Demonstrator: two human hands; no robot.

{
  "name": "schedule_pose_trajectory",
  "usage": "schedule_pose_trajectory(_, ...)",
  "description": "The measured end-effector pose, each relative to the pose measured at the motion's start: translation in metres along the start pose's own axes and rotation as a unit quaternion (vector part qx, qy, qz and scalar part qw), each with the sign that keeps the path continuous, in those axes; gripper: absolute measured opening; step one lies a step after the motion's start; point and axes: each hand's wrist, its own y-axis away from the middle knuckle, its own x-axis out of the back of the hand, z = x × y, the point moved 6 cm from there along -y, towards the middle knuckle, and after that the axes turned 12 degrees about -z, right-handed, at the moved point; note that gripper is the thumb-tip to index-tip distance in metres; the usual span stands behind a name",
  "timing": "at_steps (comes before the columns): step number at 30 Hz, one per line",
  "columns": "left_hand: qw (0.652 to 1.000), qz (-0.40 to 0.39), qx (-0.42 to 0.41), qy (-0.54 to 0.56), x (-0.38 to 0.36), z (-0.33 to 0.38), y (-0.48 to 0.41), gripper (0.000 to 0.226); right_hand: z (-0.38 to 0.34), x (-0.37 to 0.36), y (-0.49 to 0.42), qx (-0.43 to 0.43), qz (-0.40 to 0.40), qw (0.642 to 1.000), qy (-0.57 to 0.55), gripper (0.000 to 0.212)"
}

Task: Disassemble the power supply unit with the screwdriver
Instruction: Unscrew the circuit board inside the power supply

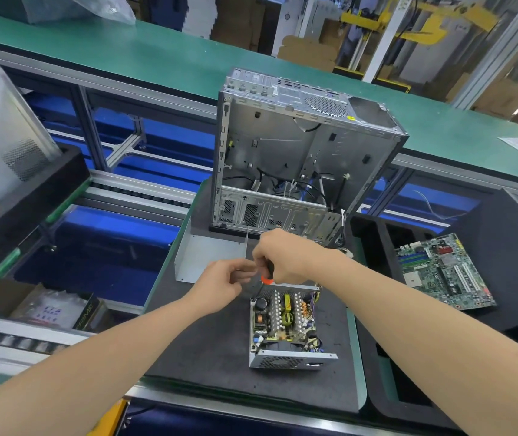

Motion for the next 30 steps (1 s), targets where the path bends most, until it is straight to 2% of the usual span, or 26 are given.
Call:
schedule_pose_trajectory(2, 1.000, 0.015, 0.012, -0.011, -0.003, -0.004, 0.004, 0.055, 0.000, 0.003, 0.000, 0.003, 0.008, 1.000, -0.001, 0.033)
schedule_pose_trajectory(5, 0.999, 0.032, 0.020, -0.014, -0.007, -0.006, 0.006, 0.052, -0.002, 0.011, 0.003, 0.004, 0.024, 1.000, -0.001, 0.020)
schedule_pose_trajectory(11, 0.999, 0.045, 0.000, -0.028, -0.011, 0.003, 0.004, 0.039, -0.003, 0.011, 0.005, -0.010, 0.009, 1.000, -0.005, 0.016)
schedule_pose_trajectory(18, 0.997, 0.017, -0.023, -0.066, -0.007, 0.014, -0.005, 0.041, -0.002, 0.009, 0.004, -0.008, 0.004, 1.000, -0.015, 0.009)
schedule_pose_trajectory(30, 0.998, -0.006, -0.032, -0.046, -0.002, 0.009, -0.007, 0.025, 0.001, 0.009, -0.003, -0.029, 0.008, 0.999, -0.020, 0.005)
